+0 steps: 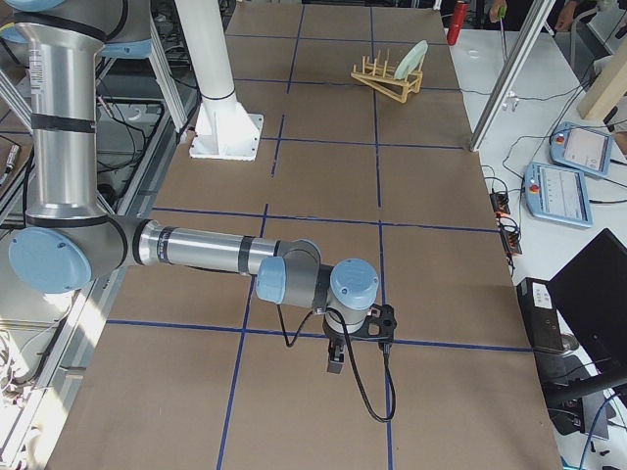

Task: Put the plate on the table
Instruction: 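Move the left gripper toward the pale green plate in the wooden rack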

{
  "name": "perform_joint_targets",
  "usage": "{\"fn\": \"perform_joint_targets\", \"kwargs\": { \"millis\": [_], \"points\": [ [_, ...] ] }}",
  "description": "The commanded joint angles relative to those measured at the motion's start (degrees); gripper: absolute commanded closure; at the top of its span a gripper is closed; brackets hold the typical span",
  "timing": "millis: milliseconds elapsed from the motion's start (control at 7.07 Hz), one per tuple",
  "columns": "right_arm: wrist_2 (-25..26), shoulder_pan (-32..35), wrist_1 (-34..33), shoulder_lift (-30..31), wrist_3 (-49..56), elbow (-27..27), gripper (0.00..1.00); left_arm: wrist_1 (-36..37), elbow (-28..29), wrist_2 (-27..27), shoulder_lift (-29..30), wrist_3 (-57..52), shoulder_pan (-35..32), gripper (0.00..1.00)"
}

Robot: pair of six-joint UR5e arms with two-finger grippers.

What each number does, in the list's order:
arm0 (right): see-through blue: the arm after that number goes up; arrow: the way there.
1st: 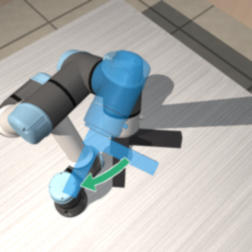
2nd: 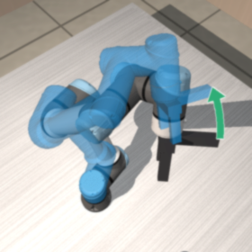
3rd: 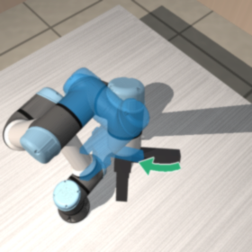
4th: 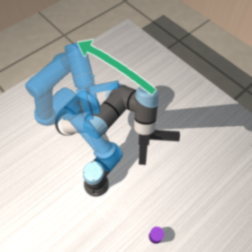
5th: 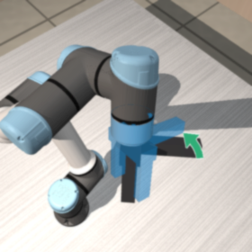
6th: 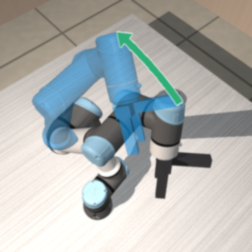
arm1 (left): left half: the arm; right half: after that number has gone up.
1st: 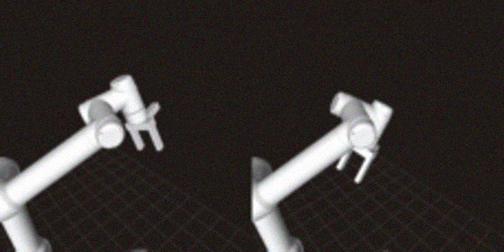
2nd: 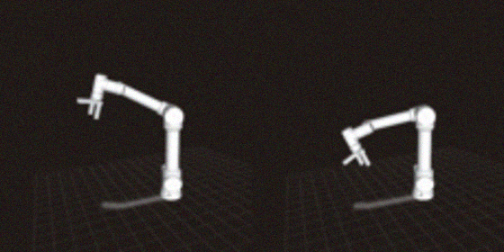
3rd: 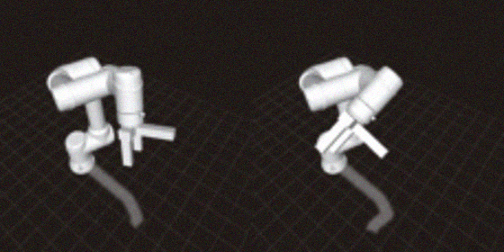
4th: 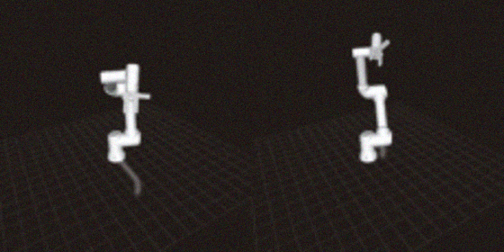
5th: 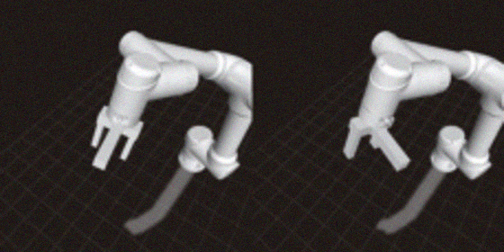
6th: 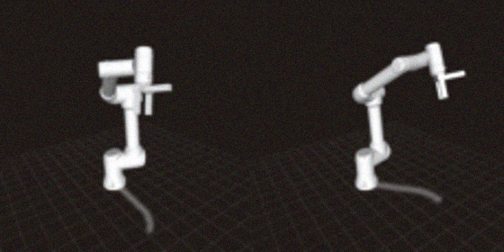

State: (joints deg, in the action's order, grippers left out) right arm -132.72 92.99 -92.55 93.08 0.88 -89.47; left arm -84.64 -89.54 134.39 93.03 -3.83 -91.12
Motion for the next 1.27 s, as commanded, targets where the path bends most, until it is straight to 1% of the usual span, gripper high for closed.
{"fn": "perform_joint_targets", "kwargs": {
  "millis": [0, 142, 283, 425, 566, 708, 849, 991, 1132],
  "points": [
    [0.0, 0.0, 0.0, 0.0, 0.0, 0.0, 0.0, 0.17, -0.63, 0.09, 0.91, -0.04, 0.15, 0.0],
    [0.0, 0.0, 0.0, 0.0, 0.0, 0.0, 0.0, -0.26, -0.73, 0.09, 1.36, -0.04, 0.15, 0.0],
    [0.0, 0.0, 0.0, 0.0, 0.0, 0.0, 0.0, 0.17, -1.86, 0.0, 4.32, 0.22, 0.07, 0.0],
    [0.0, 0.0, 0.0, 0.0, 0.0, 0.0, 0.0, -0.17, -3.79, 0.09, 6.0, 0.49, 0.15, 0.0],
    [0.0, 0.0, 0.0, 0.0, 0.0, 0.0, 0.0, -0.17, -4.41, -0.09, 9.41, 0.84, 0.15, 0.0],
    [0.0, 0.0, 0.0, 0.0, 0.0, 0.0, 0.0, -0.52, -5.81, 1.3, 11.71, 4.75, 0.15, 0.0],
    [0.0, 0.0, 0.0, 0.0, 0.0, 0.0, 0.0, -4.18, -6.87, 6.89, 13.12, 14.63, 0.5, 0.0],
    [0.0, 0.0, 0.0, 0.0, 0.0, 0.0, 0.0, -12.83, -6.27, 13.55, 13.31, 25.6, 0.59, 0.0],
    [0.0, 0.0, 0.0, 0.0, 0.0, 0.0, 0.0, -24.14, -4.96, 18.84, 13.23, 36.15, 0.94, 0.0]
  ]
}}
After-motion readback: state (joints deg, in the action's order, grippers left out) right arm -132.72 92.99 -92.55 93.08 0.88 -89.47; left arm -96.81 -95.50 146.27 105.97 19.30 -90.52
